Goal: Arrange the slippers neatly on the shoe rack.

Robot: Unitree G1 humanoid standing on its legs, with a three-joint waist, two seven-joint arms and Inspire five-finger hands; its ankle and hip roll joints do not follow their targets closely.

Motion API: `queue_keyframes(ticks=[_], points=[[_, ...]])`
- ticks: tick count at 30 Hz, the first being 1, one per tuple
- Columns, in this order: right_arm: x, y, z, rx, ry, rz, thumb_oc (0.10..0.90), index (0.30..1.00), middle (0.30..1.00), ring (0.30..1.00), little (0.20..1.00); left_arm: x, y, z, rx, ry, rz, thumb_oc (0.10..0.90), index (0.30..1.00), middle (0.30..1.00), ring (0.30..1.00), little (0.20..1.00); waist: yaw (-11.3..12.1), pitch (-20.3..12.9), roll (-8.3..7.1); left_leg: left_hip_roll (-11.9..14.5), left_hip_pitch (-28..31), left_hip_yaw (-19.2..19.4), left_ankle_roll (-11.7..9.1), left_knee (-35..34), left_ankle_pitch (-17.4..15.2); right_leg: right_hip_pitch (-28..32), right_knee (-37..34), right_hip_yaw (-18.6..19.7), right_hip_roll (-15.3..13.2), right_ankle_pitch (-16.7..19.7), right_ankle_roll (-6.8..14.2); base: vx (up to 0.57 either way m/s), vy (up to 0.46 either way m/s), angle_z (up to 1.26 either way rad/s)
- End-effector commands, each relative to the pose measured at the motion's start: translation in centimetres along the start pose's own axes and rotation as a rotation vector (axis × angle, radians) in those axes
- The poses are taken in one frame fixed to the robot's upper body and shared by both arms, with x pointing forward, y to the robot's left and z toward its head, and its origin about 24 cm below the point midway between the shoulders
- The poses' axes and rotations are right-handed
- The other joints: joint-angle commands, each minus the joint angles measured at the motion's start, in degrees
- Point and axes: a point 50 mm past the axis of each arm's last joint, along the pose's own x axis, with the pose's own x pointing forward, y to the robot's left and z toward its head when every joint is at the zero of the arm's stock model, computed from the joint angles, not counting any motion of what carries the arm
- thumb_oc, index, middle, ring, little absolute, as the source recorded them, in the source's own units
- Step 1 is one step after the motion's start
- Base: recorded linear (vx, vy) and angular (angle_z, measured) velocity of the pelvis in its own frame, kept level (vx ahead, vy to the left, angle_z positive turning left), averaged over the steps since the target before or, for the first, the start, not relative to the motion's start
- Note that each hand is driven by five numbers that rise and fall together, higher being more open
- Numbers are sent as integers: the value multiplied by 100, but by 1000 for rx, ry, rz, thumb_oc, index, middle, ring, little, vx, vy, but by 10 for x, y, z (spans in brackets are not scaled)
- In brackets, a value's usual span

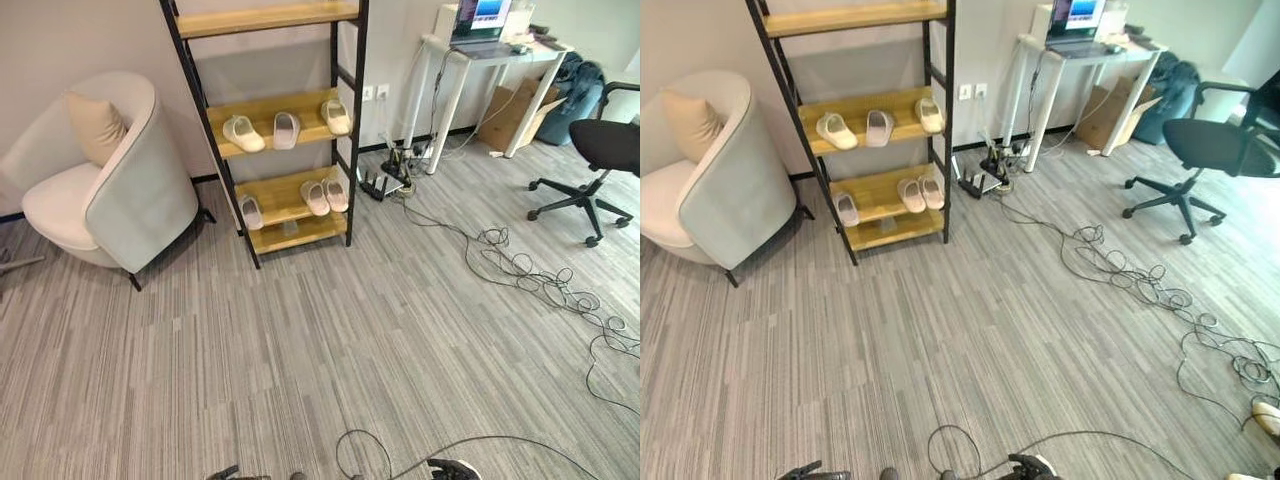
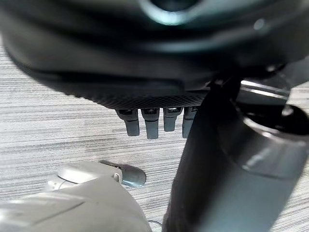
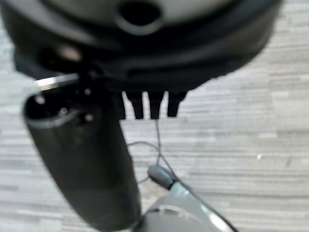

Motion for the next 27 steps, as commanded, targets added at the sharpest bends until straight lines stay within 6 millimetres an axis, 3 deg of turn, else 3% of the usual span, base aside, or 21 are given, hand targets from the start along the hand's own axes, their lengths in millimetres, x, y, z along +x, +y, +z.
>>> queue_keyframes(ticks=[1, 2, 3, 4, 5, 6, 7, 9, 11, 12, 13, 15, 16, 17, 18, 19, 20, 22, 24, 26, 27], points=[[1, -1, 17, -60, -69, 14, 800, 900, 900, 900, 900, 1, 5, 19, 7, -55, 6, 800, 900, 900, 900, 900, 70, 266, -268, 136, -715, -5, -189, 1625, -22, 306, 447, 11, -456, -630, 487, -44, -129, 15], [1, -2, 17, -98, -66, 17, 800, 900, 900, 900, 900, 2, 2, 25, 6, -73, -5, 800, 900, 900, 900, 900, 103, 371, -263, 147, -1055, 91, -234, 2080, 264, 334, 432, -44, -465, -658, 449, 2, -67, 32], [1, -3, 15, -143, -52, 16, 800, 900, 900, 900, 900, 2, 0, 26, 12, -77, -13, 800, 900, 900, 900, 900, 97, 414, -262, 217, -1318, 323, -208, 2300, 286, 379, 384, -102, -472, -708, 426, 125, -78, 35], [1, -5, 9, -171, -24, 7, 800, 900, 900, 900, 900, 2, -3, 21, 28, -61, -24, 800, 900, 900, 900, 900, 97, 394, -232, 326, -1549, 732, -145, 1980, 167, 526, 259, -177, -446, -791, 451, 143, -40, 32], [1, -5, 9, -171, -24, 7, 800, 900, 900, 900, 900, 2, -3, 21, 28, -60, -24, 800, 900, 900, 900, 900, 106, 398, -235, 326, -1539, 743, -143, 1981, 159, 535, 253, -168, -450, -792, 453, 374, 60, 26], [0, -10, 6, -120, -14, -13, 800, 900, 900, 900, 900, 0, 1, 2, 51, 2, -19, 800, 900, 900, 900, 900, 180, 287, -180, 243, -1613, 1010, 11, 1001, 88, 714, 79, -118, -344, -860, 501, 259, 71, 25], [0, -10, 6, -120, -14, -13, 800, 900, 900, 900, 900, 0, 1, 2, 51, 2, -19, 800, 900, 900, 900, 900, 197, 302, -196, 231, -1568, 1033, 15, 961, 100, 734, 78, -103, -365, -865, 506, 389, 119, 12], [0, -13, 6, -52, -14, -28, 800, 900, 900, 900, 900, -2, 7, -11, 66, 50, 1, 800, 900, 900, 900, 900, 373, 252, -199, 148, -1735, 992, -33, 161, 447, 902, 70, 17, -278, -1037, 569, 304, 99, 0], [0, -12, 7, -33, -19, -25, 800, 900, 900, 900, 900, -3, 11, -15, 49, 68, 9, 800, 900, 900, 900, 900, 439, 215, -226, 112, -1743, 901, -35, 42, 516, 937, 70, 86, -263, -1077, 591, 281, 98, -13], [0, -4, 3, -15, -7, -4, 800, 900, 900, 900, 900, -6, 24, -28, 31, 114, 45, 800, 900, 900, 900, 900, 483, 73, -369, 43, -1694, 767, 97, -4, 505, 978, 70, 173, -294, -1118, 663, 367, 146, -57], [0, 1, 1, -4, -3, 8, 800, 900, 900, 900, 900, -7, 30, -27, 26, 107, 62, 800, 900, 900, 900, 900, 503, 31, -470, 0, -1796, 787, 150, 167, 485, 987, 70, 180, -359, -1117, 687, 492, 201, -87], [0, 8, 0, 15, -1, 31, 800, 900, 900, 900, 900, -7, 40, -21, 4, 89, 82, 800, 900, 900, 900, 900, 543, -41, -647, -69, -1797, 819, 251, 339, 341, 961, 163, 232, -475, -1098, 741, 349, 170, -48], [1, 18, 4, -19, -11, 65, 800, 900, 900, 900, 900, -6, 44, -8, 1, 50, 99, 800, 900, 900, 900, 900, 590, -127, -808, -137, -1696, 887, 383, 396, 77, 771, 634, 217, -680, -936, 969, 280, 161, -6], [1, 18, 4, -19, -11, 65, 800, 900, 900, 900, 900, -6, 44, -8, 1, 50, 99, 800, 900, 900, 900, 900, 594, -129, -814, -139, -1698, 894, 386, 399, 72, 765, 641, 222, -685, -941, 973, 294, 191, -16], [2, 22, 9, -46, -25, 78, 800, 900, 900, 900, 900, -5, 44, 1, 6, 21, 103, 800, 900, 900, 900, 900, 609, -126, -855, -171, -1637, 939, 456, 403, -28, 609, 1016, 195, -798, -726, 1164, 168, 133, -23], [2, 26, 18, -73, -54, 89, 800, 900, 900, 900, 900, -3, 39, 15, 16, -24, 98, 800, 900, 900, 900, 900, 595, -89, -865, -195, -1525, 980, 520, 402, -142, 439, 1444, 139, -911, -475, 1349, 328, 263, -34], [3, 27, 33, -77, -101, 87, 800, 900, 900, 900, 900, 0, 29, 34, 46, -94, 80, 800, 900, 900, 900, 900, 529, -53, -772, -191, -1236, 978, 608, 376, -287, 46, 2267, -56, -1101, 50, 1475, 243, 200, -22], [3, 27, 39, -70, -123, 83, 800, 900, 900, 900, 900, 0, 24, 44, 53, -133, 70, 800, 900, 900, 900, 900, 424, -27, -678, -183, -987, 908, 641, 323, -364, -214, 2685, -86, -1075, 236, 1436, 264, 177, 3], [3, 28, 43, -65, -139, 80, 800, 900, 900, 900, 900, 0, 13, 63, 34, -205, 39, 800, 900, 900, 900, 900, 215, 58, -483, -137, -599, 775, 665, 244, -516, -714, 3054, -138, -867, 76, 1319, 360, 177, 37], [1, 35, 42, -78, -161, 97, 800, 900, 900, 900, 900, 0, 7, 72, 26, -243, 25, 800, 900, 900, 900, 900, 4, 176, -467, -183, -337, 681, 658, 250, -666, -935, 2840, -196, -829, -125, 1272, 280, 52, 54], [-1, 36, 29, -94, -161, 104, 800, 900, 900, 900, 900, -1, 6, 79, 37, -273, 23, 800, 900, 900, 900, 900, -116, 219, -495, -178, -228, 663, 648, 216, -727, -1069, 2562, -202, -805, -219, 1188, 179, -2, 54]])
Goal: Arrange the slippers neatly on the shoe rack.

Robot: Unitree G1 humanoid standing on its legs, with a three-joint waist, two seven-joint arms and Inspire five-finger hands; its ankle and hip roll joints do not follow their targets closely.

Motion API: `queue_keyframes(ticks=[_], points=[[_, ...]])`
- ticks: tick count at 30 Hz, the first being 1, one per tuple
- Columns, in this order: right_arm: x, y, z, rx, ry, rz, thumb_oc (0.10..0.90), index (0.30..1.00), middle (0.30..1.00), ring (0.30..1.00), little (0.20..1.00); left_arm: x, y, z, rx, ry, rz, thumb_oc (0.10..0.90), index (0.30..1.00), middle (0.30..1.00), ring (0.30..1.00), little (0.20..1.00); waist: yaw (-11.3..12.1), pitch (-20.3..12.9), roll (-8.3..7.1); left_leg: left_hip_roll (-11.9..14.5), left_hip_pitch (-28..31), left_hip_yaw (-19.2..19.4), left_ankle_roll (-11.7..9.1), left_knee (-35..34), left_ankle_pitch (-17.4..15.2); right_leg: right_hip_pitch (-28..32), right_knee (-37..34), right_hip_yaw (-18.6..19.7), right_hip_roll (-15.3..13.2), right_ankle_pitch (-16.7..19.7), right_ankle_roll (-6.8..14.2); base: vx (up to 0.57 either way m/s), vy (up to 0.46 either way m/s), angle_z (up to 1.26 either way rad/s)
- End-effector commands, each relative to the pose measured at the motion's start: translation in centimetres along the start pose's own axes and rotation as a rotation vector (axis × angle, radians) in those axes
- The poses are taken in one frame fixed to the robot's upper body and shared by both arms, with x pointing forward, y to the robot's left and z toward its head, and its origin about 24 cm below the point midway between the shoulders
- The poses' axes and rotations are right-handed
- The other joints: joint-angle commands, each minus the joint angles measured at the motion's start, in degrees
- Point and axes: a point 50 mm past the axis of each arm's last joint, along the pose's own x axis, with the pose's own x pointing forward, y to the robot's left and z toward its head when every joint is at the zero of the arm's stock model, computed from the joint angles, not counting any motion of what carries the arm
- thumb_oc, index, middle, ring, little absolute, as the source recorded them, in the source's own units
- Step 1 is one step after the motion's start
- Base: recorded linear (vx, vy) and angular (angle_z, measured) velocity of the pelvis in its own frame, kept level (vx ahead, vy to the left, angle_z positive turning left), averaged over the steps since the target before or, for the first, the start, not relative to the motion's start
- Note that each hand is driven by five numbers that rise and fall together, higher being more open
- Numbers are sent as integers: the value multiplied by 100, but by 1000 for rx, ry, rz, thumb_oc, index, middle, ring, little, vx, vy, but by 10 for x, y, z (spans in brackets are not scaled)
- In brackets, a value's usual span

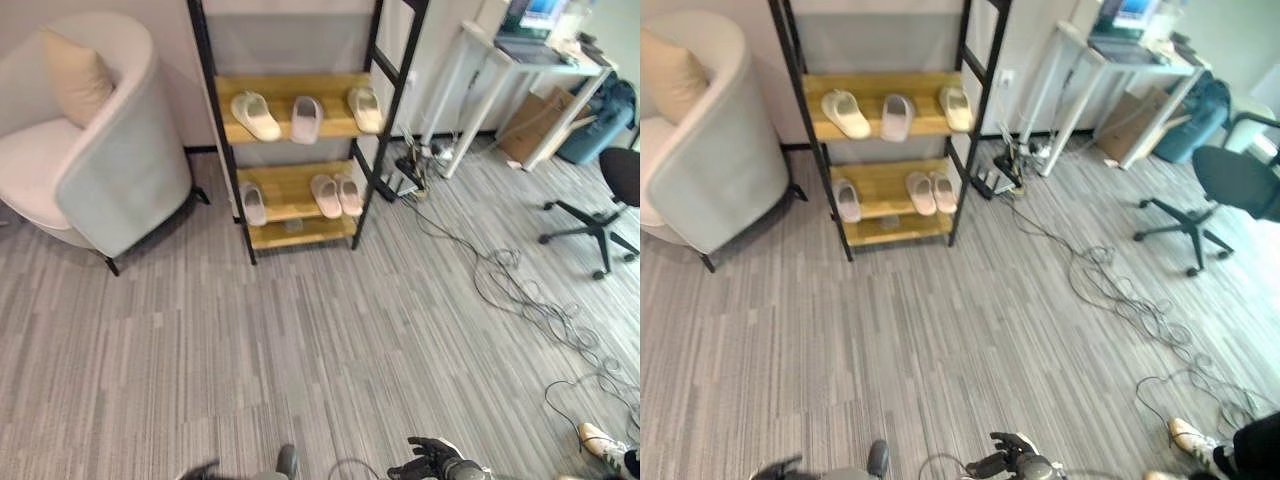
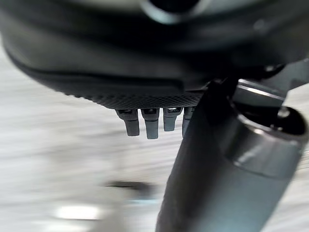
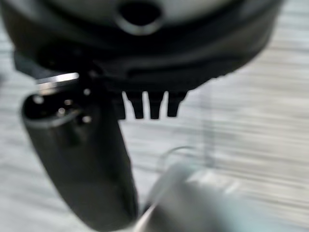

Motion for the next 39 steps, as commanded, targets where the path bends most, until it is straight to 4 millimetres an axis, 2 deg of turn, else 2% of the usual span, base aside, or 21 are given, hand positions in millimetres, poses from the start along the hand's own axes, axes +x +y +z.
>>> queue_keyframes(ticks=[1, 2, 3, 6, 7, 11, 13, 15, 17, 18, 19, 21, 22, 24, 27, 29, 30, 31, 32, 35, 39], points=[[-4, 10, -5, -34, -41, 20, 800, 900, 900, 900, 900, 4, -4, 35, -48, -124, 4, 800, 900, 900, 900, 900, -205, 399, -119, 39, -211, 108, -311, 884, -823, 538, -1559, -38, 329, 1150, 15, 161, -9, 41], [-6, 9, -16, -48, -10, 17, 800, 900, 900, 900, 900, 4, -6, 37, -33, -133, -2, 800, 900, 900, 900, 900, -276, 432, -123, 24, -114, 93, -319, 844, -869, 484, -1785, -33, 351, 1139, -26, 299, 11, 20], [-10, 3, -40, -48, 80, 2, 800, 900, 900, 900, 900, 4, -12, 34, 8, -121, -13, 800, 900, 900, 900, 900, -451, 489, -89, -53, 171, -3, -355, 718, -994, 273, -2436, 66, 367, 1288, -88, 406, 15, -17], [-15, -1, -60, -39, 170, -8, 800, 900, 900, 900, 900, 4, -17, 16, 27, -46, -18, 800, 900, 900, 900, 900, -704, 516, -18, -106, 579, -214, -392, 567, -1158, -75, -3134, 446, 354, 1657, 26, 370, 1, -3], [-15, -1, -61, -39, 171, -8, 800, 900, 900, 900, 900, 4, -17, 16, 27, -45, -19, 800, 900, 900, 900, 900, -703, 530, 5, -85, 603, -217, -395, 567, -1178, -46, -3145, 436, 374, 1654, 25, 277, -26, 30], [-26, -7, -92, 2, 295, -28, 800, 900, 900, 900, 900, -2, -22, -20, 40, 74, -35, 800, 900, 900, 900, 900, -989, 423, 188, 31, 1211, -564, -498, 331, -1352, -359, -3385, 720, 348, 1990, 88, 451, -107, 75], [-33, -7, -108, 12, 354, -23, 800, 900, 900, 900, 900, -6, -20, -38, 52, 134, -41, 800, 900, 900, 900, 900, -1018, 277, 205, 93, 1444, -650, -564, 280, -1455, -190, -3368, 726, 387, 1996, -31, 374, -168, 50], [-36, -15, -112, 6, 374, -40, 800, 900, 900, 900, 900, -10, -19, -52, 29, 179, -38, 800, 900, 900, 900, 900, -1040, 169, 330, 305, 1553, -729, -727, 429, -1309, -106, -3163, 706, 549, 1895, -170, 358, -198, 48], [-36, -23, -111, 11, 372, -63, 800, 900, 900, 900, 900, -12, -20, -59, -1, 201, -38, 800, 900, 900, 900, 900, -1002, 119, 421, 456, 1329, -653, -943, 1061, -893, 117, -3094, 679, 692, 1684, -327, 301, -260, 28], [-32, -34, -98, 28, 327, -96, 800, 900, 900, 900, 900, -11, -20, -57, -32, 195, -36, 800, 900, 900, 900, 900, -920, 197, 353, 558, 601, -582, -1141, 2539, -150, 393, -3089, 733, 746, 1475, -523, 275, -364, 13], [-30, -39, -91, 34, 300, -116, 800, 900, 900, 900, 900, -10, -20, -53, -46, 179, -32, 800, 900, 900, 900, 900, -851, 298, 267, 568, 232, -559, -1100, 3302, 32, 540, -3101, 767, 757, 1374, -654, 258, -414, 1], [-29, -51, -83, 25, 273, -153, 800, 900, 900, 900, 900, -7, -20, -40, -61, 130, -27, 800, 900, 900, 900, 900, -685, 449, 125, 606, -247, -376, -969, 4347, 22, 883, -3192, 780, 756, 1228, -787, 211, -313, -25], [-28, -56, -80, 8, 262, -167, 800, 900, 900, 900, 900, -5, -22, -33, -49, 101, -30, 800, 900, 900, 900, 900, -634, 502, 82, 648, -466, -206, -916, 4477, -95, 1019, -3202, 753, 747, 1145, -815, 229, -229, -33], [-27, -63, -72, 2, 227, -189, 800, 900, 900, 900, 900, -3, -26, -22, -35, 53, -45, 800, 900, 900, 900, 900, -521, 543, 94, 593, -840, 27, -858, 4146, -343, 1297, -3278, 732, 803, 1027, -816, 286, -120, 1], [-24, -64, -61, -25, 181, -191, 800, 900, 900, 900, 900, -2, -27, -13, -43, 11, -52, 800, 900, 900, 900, 900, -337, 531, 52, 315, -1187, 278, -734, 2826, -536, 1653, -3467, 709, 859, 855, -728, 337, -26, 26], [-22, -59, -56, -63, 164, -173, 800, 900, 900, 900, 900, -1, -26, -8, -43, -3, -53, 800, 900, 900, 900, 900, -158, 493, 136, 261, -1391, 427, -761, 1556, -141, 2001, -3625, 724, 1041, 705, -690, 330, 11, 6], [-22, -59, -56, -63, 164, -173, 800, 900, 900, 900, 900, -1, -26, -8, -43, -3, -53, 800, 900, 900, 900, 900, -152, 512, 121, 245, -1344, 440, -759, 1514, -127, 2030, -3632, 730, 1024, 700, -687, 401, 23, -16], [-19, -51, -55, -89, 171, -145, 800, 900, 900, 900, 900, 0, -23, -6, -40, 0, -39, 800, 900, 900, 900, 900, -35, 446, 153, 290, -1561, 720, -863, 766, 363, 2319, -3736, 786, 1182, 560, -679, 404, 41, -14], [-18, -47, -55, -102, 176, -131, 800, 900, 900, 900, 900, 0, -20, -8, -43, 11, -33, 800, 900, 900, 900, 900, 30, 423, 123, 311, -1593, 897, -877, 635, 425, 2407, -3731, 849, 1202, 505, -689, 538, 95, -8], [-17, -30, -59, -109, 175, -82, 800, 900, 900, 900, 900, -5, -5, -32, -67, 95, 16, 800, 900, 900, 900, 900, 47, 184, 48, 277, -1283, 900, -690, 415, 471, 2498, -3632, 883, 1212, 419, -636, 342, 120, -38], [-18, -5, -70, -75, 207, -9, 800, 900, 900, 900, 900, -9, 9, -46, -86, 152, 59, 800, 900, 900, 900, 900, -19, -100, -204, 156, -979, 1035, -545, 408, 191, 2469, -3286, 955, 1031, 521, -375, 295, 164, -13]])
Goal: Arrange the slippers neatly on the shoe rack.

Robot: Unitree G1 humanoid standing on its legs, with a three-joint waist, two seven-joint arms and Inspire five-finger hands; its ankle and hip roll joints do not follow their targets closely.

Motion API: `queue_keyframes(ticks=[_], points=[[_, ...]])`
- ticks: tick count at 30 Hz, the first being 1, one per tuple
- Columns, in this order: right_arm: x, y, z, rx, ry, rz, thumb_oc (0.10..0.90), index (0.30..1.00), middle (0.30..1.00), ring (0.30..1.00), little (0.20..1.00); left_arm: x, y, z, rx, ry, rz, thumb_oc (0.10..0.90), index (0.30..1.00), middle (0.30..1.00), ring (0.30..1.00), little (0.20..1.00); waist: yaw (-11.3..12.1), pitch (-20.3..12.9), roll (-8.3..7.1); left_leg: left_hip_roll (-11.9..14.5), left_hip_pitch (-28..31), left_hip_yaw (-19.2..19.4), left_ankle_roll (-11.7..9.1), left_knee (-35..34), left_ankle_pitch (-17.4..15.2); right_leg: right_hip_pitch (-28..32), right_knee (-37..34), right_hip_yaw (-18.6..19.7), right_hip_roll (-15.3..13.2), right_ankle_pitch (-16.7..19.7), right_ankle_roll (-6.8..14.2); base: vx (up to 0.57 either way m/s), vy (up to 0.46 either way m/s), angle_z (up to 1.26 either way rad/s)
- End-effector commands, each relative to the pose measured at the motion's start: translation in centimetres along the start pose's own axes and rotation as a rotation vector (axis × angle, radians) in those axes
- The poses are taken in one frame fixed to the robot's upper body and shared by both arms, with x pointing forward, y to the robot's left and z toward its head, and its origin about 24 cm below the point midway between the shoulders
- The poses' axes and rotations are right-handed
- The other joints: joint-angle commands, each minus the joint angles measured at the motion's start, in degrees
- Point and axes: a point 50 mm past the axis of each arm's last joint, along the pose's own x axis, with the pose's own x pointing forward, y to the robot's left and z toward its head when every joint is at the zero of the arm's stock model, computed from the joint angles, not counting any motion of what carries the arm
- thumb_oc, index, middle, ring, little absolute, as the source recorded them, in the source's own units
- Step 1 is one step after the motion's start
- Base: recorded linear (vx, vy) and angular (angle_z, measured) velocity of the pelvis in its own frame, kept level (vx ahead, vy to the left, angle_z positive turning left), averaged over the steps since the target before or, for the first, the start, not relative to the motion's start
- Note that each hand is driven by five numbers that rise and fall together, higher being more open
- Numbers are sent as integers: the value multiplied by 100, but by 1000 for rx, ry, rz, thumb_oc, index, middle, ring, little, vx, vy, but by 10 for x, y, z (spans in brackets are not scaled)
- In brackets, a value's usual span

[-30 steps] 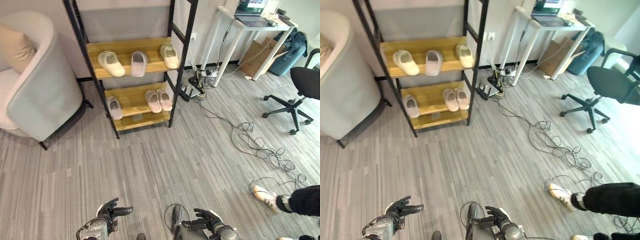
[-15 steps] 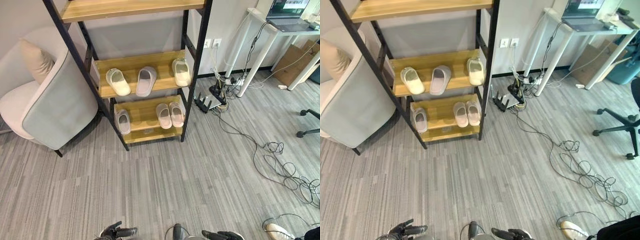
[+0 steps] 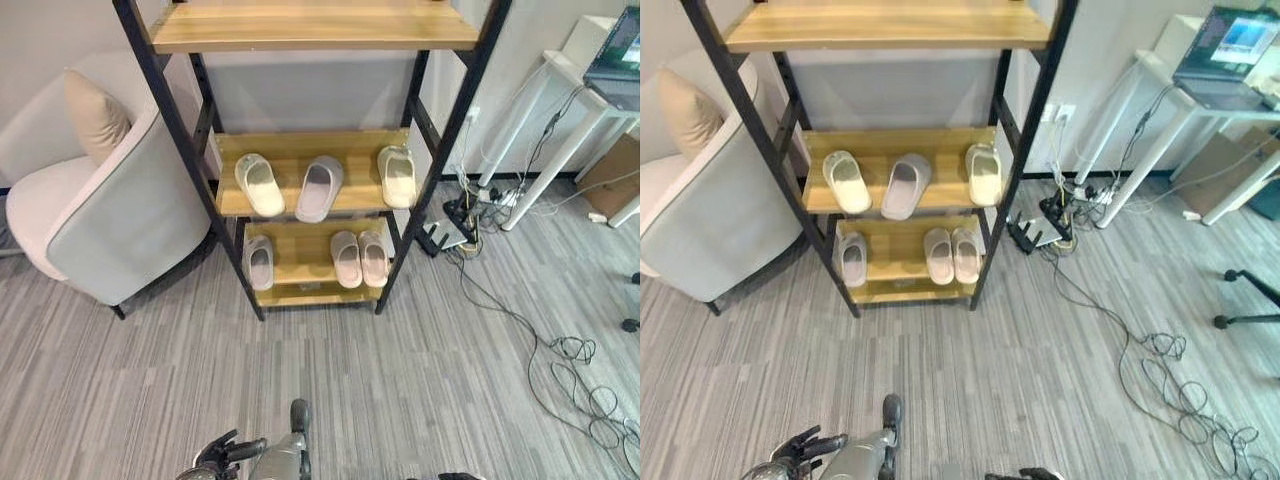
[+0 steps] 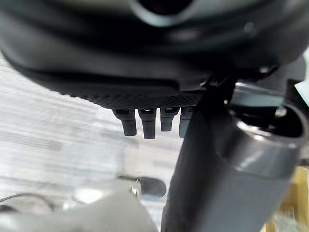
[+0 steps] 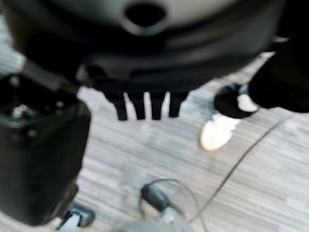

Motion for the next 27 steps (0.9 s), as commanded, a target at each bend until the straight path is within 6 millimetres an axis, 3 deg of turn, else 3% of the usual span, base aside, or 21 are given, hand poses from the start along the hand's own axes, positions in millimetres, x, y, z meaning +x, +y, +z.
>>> queue_keyframes(ticks=[1, 2, 3, 4, 5, 6, 7, 8, 10, 13, 14, 19, 24, 27], points=[[-1, 2, 0, -8, -22, 24, 800, 900, 900, 900, 900, -1, 3, -10, 46, 33, 6, 800, 900, 900, 900, 900, -1, -222, -75, 53, 45, 14, -477, 249, -761, -455, 601, 284, 168, 386, 410, 252, 236, 2], [0, 6, 5, -37, -33, 43, 800, 900, 900, 900, 900, 0, 2, -1, 58, 7, 6, 800, 900, 900, 900, 900, -92, -117, -75, 27, 238, 4, -359, 226, -904, -961, 1651, 162, -16, 987, 824, 151, 172, 17], [0, 6, 5, -37, -33, 42, 800, 900, 900, 900, 900, 0, 2, 0, 58, 7, 6, 800, 900, 900, 900, 900, -87, -133, -63, 44, 214, 6, -364, 230, -898, -981, 1642, 167, 0, 1006, 819, 108, 158, 4], [0, 6, 9, -40, -45, 42, 800, 900, 900, 900, 900, 1, 3, 5, 69, -6, 10, 800, 900, 900, 900, 900, -137, -78, -25, 63, 294, -13, -334, 246, -967, -1166, 1987, 98, -83, 1296, 999, 151, 129, 8], [1, 6, 17, -48, -75, 39, 800, 900, 900, 900, 900, 2, 1, 14, 80, -30, 12, 800, 900, 900, 900, 900, -237, 19, 120, 148, 599, -72, -297, 223, -1122, -1616, 2476, -282, -413, 1507, 1054, 156, 129, 9], [1, 6, 17, -48, -75, 39, 800, 900, 900, 900, 900, 2, 1, 14, 80, -30, 12, 800, 900, 900, 900, 900, -258, 37, 107, 127, 614, -89, -295, 225, -1126, -1605, 2509, -300, -435, 1477, 1057, 201, 101, 1], [1, 6, 21, -53, -94, 35, 800, 900, 900, 900, 900, 2, 0, 20, 84, -46, 13, 800, 900, 900, 900, 900, -299, 66, 163, 165, 728, -133, -302, 226, -1209, -1780, 2429, -490, -592, 1429, 940, 220, -2, 16], [0, 6, 26, -61, -116, 30, 800, 900, 900, 900, 900, 2, -2, 26, 99, -69, 5, 800, 900, 900, 900, 900, -390, 125, 210, 200, 869, -243, -326, 282, -1338, -1893, 2041, -682, -787, 1130, 742, 222, -4, 16], [0, 5, 30, -63, -131, 28, 800, 900, 900, 900, 900, 2, -3, 28, 108, -77, 1, 800, 900, 900, 900, 900, -468, 166, 224, 203, 945, -302, -345, 320, -1406, -1934, 1837, -699, -826, 1042, 680, 165, -35, 30], [0, 2, 36, -60, -159, 13, 800, 900, 900, 900, 900, 3, -5, 30, 123, -89, -1, 800, 900, 900, 900, 900, -660, 177, 196, 124, 1175, -429, -400, 313, -1536, -2068, 938, -284, -761, 1150, 691, 204, -61, 37], [-1, 1, 39, -71, -170, 9, 800, 900, 900, 900, 900, 3, -6, 30, 128, -89, 1, 800, 900, 900, 900, 900, -760, 141, 155, 31, 1273, -527, -409, 315, -1582, -2060, 647, 100, -649, 1221, 718, 169, -46, 36], [0, 3, 41, -83, -174, 16, 800, 900, 900, 900, 900, 2, -4, 21, 144, -60, 3, 800, 900, 900, 900, 900, -712, 12, 143, -15, 1396, -554, -419, 286, -1658, -1817, 434, 167, -606, 1259, 687, 101, -64, 32], [-1, 4, 39, -104, -176, 19, 800, 900, 900, 900, 900, -1, -2, -11, 178, 42, -4, 800, 900, 900, 900, 900, -632, -194, 209, 60, 1589, -566, -491, 96, -1630, -1412, 110, 94, -510, 1141, 592, 82, -73, -7], [-1, 6, 33, -102, -154, 27, 800, 900, 900, 900, 900, -2, -4, -19, 191, 68, -13, 800, 900, 900, 900, 900, -633, -229, 241, 101, 1645, -582, -532, 34, -1604, -1313, 57, 45, -464, 1069, 544, 24, -49, -2]])
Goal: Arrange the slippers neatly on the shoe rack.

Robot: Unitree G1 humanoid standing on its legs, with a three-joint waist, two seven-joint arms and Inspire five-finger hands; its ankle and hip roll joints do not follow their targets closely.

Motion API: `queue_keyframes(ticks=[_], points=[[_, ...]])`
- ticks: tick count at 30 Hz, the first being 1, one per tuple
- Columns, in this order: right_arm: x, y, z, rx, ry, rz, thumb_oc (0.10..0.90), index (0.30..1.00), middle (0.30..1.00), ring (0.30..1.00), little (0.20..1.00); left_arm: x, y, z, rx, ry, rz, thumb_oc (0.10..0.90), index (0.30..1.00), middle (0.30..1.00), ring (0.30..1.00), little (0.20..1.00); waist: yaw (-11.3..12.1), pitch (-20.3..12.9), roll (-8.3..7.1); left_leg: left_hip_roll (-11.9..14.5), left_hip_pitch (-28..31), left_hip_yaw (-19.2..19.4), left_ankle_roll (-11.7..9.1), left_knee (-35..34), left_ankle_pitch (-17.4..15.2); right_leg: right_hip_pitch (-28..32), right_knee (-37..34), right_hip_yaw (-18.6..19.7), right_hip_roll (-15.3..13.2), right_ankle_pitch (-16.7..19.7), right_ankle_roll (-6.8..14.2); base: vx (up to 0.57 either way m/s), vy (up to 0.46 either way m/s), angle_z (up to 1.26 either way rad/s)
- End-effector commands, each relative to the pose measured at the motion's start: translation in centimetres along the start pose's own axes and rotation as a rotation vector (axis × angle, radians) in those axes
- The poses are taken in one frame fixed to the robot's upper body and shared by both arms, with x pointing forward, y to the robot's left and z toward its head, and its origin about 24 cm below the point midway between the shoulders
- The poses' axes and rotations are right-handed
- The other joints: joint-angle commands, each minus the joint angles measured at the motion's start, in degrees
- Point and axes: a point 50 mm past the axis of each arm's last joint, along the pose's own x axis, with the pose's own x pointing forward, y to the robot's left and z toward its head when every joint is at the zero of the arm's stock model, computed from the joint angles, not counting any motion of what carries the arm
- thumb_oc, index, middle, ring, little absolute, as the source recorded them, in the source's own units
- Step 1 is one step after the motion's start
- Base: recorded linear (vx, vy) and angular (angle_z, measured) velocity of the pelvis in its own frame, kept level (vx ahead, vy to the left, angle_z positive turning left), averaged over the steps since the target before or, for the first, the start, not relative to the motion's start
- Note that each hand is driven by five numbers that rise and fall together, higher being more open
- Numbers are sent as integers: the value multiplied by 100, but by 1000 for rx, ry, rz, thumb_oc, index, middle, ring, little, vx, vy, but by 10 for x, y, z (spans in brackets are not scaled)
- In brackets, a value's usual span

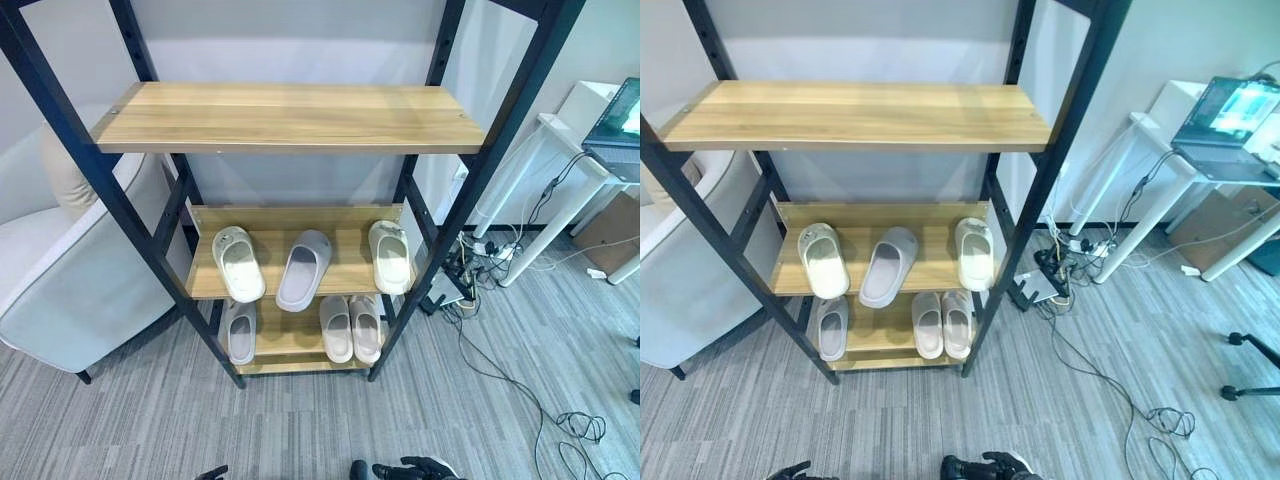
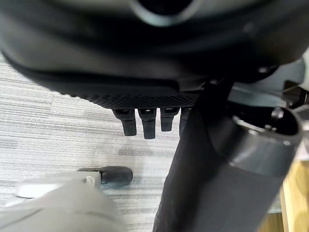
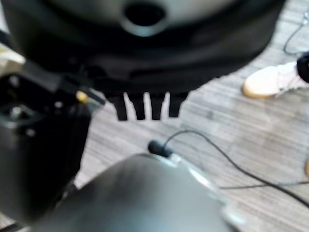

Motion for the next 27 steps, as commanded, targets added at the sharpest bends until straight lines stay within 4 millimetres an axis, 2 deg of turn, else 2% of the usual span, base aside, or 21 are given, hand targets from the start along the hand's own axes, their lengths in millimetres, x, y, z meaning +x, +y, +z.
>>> queue_keyframes(ticks=[1, 3, 4, 9, 14, 17, 20, 23, 24, 26, 27], points=[[-1, -2, 1, -66, -17, -2, 800, 900, 900, 900, 900, 1, 4, 9, 43, -4, 12, 800, 900, 900, 900, 900, -38, -2, -105, -250, -268, 200, 102, 488, -529, 176, 514, -39, -298, -833, 504, 16, -42, 0], [-1, 0, -4, -71, 4, 5, 800, 900, 900, 900, 900, 1, 0, 9, 58, -5, -1, 800, 900, 900, 900, 900, -44, -14, -83, -233, -244, 180, 81, 464, -527, 228, 481, -61, -278, -871, 482, 2, -16, 1], [-13, -44, -45, 436, 117, -180, 800, 900, 900, 900, 900, 2, -34, 20, 205, -36, -109, 800, 900, 900, 900, 900, -215, 194, 150, 486, -892, -386, -496, 392, 187, 264, 44, 292, 141, -1060, 215, 0, 0, 0], [-13, -42, -48, 362, 142, -175, 800, 900, 900, 900, 900, 3, -26, 29, 186, -60, -79, 800, 900, 900, 900, 900, -217, 100, 200, 446, -702, -339, -469, 155, 258, 347, 28, 304, 146, -1047, 231, 11, 10, 1], [-8, -43, -26, 308, 65, -159, 800, 900, 900, 900, 900, 3, -30, 50, 188, -136, -80, 800, 900, 900, 900, 900, -171, 63, 176, 385, -583, -382, -417, 94, 267, 417, 28, 318, 132, -1011, 238, 11, 38, -2], [-3, -35, 4, 225, -53, -101, 800, 900, 900, 900, 900, 3, -35, 53, 230, -149, -93, 800, 900, 900, 900, 900, -128, 53, 144, 331, -534, -428, -371, 56, 221, 433, 28, 316, 109, -995, 261, -2, 52, -2], [-6, -33, 55, 107, -282, -72, 800, 900, 900, 900, 900, 3, -38, 47, 304, -139, -103, 800, 900, 900, 900, 900, -104, 30, 109, 281, -514, -419, -336, -7, 180, 404, 28, 315, 79, -976, 309, -10, 67, 1], [-30, -43, 119, 26, -592, -89, 800, 900, 900, 900, 900, 2, -42, 34, 346, -108, -113, 800, 900, 900, 900, 900, -129, 6, 99, 230, -519, -363, -297, -14, 121, 346, 28, 348, 31, -946, 370, -4, 91, -2], [-39, -44, 133, 5, -670, -85, 800, 900, 900, 900, 900, 2, -42, 29, 359, -97, -110, 800, 900, 900, 900, 900, -131, 3, 99, 216, -517, -332, -290, -14, 105, 342, 28, 366, 16, -942, 384, 1, 93, -6], [-70, -42, 176, -116, -900, -57, 800, 900, 900, 900, 900, 1, -40, 20, 391, -67, -98, 800, 900, 900, 900, 900, -114, 5, 66, 183, -532, -302, -264, -14, 74, 319, 28, 391, -19, -932, 416, -1, 94, -10], [-84, -40, 186, -185, -975, -52, 800, 900, 900, 900, 900, 1, -38, 17, 397, -58, -95, 800, 900, 900, 900, 900, -94, 2, 56, 171, -527, -311, -251, -14, 54, 322, 28, 386, -31, -943, 429, 8, 94, -8]])
